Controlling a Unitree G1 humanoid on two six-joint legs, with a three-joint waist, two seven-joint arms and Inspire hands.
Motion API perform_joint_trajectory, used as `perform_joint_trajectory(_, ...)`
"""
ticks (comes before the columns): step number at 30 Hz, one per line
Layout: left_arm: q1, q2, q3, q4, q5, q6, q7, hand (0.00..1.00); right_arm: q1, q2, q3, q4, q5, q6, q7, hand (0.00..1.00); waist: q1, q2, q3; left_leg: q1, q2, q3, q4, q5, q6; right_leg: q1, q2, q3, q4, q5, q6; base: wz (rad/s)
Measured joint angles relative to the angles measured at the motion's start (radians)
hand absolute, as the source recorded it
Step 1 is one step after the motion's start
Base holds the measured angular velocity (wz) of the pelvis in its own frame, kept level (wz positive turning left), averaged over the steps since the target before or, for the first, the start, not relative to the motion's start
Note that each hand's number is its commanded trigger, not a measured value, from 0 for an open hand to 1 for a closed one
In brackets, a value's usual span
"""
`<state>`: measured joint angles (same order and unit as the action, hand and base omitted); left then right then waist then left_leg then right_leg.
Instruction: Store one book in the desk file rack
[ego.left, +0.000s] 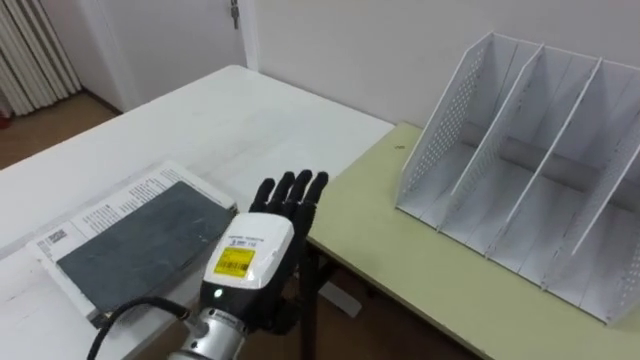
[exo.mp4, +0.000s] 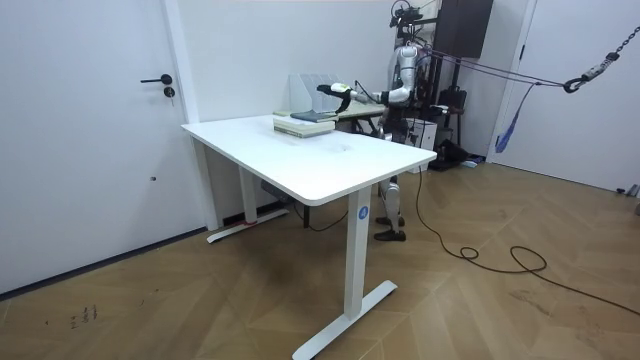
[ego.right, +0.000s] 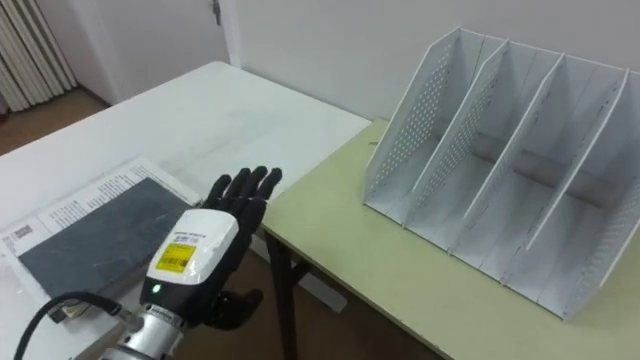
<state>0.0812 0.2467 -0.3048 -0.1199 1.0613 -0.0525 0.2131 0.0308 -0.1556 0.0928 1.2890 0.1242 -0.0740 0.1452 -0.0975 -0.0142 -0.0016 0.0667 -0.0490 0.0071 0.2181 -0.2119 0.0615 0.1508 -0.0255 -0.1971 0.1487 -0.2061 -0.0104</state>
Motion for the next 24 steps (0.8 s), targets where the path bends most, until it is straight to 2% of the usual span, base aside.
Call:
perform_joint_trajectory(2,0.0,0.021,0.035,-0.046,0.013,0.0,0.03,0.0,0.0,0.0,-0.015,0.0,0.003,0.0,-0.003,0.0,0.005,0.003,0.001,-0.003,0.0,0.0,-0.001,0.0,0.0,-0.003,0.001,-0.001,0.0,0.0,-0.001,0.0)
perform_joint_trajectory(4,0.0,0.026,0.053,-0.072,0.012,0.0,0.054,0.0,0.004,-0.003,-0.017,0.0,0.011,0.001,-0.006,0.0,0.014,0.007,0.0007,-0.003,-0.001,0.0,-0.002,0.0,0.0,-0.002,0.0,-0.002,0.0,0.001,-0.001,0.0)
perform_joint_trajectory(11,0.013,0.014,0.106,-0.076,0.02,0.016,0.081,0.0,0.027,-0.021,-0.017,0.008,0.036,0.006,-0.011,0.0,0.052,0.027,-0.0038,0.0,-0.001,-0.006,0.002,0.0,0.0,0.013,0.001,-0.009,0.0,0.001,-0.001,0.02)
perform_joint_trajectory(15,0.069,0.006,0.143,-0.049,0.009,0.056,0.09,0.0,0.028,-0.028,-0.016,0.004,0.037,0.022,-0.012,0.0,0.054,0.037,-0.0038,0.007,-0.001,-0.012,0.001,0.0,0.0,0.022,0.0,-0.016,0.0,0.001,-0.001,0.05)
perform_joint_trajectory(17,0.093,-0.005,0.146,0.008,0.01,0.077,0.09,0.0,0.023,-0.028,-0.012,0.004,0.046,0.034,-0.016,0.0,0.061,0.037,-0.0036,0.013,-0.001,-0.017,-0.006,-0.001,-0.001,0.024,0.001,-0.021,-0.001,0.001,-0.001,0.05)
perform_joint_trajectory(19,0.098,-0.009,0.15,0.035,0.011,0.08,0.09,0.0,0.023,-0.029,-0.011,0.007,0.046,0.038,-0.023,0.0,0.078,0.037,-0.0032,0.011,-0.002,-0.018,-0.005,0.0,-0.001,0.023,0.001,-0.021,-0.006,0.001,-0.002,0.02)
perform_joint_trajectory(24,0.114,-0.009,0.217,0.035,0.011,0.078,0.099,0.0,0.021,-0.032,-0.007,0.009,0.045,0.043,-0.023,0.0,0.081,0.037,-0.0039,0.011,-0.003,-0.023,0.003,0.001,-0.002,0.025,0.002,-0.024,-0.011,0.002,-0.003,0.01)
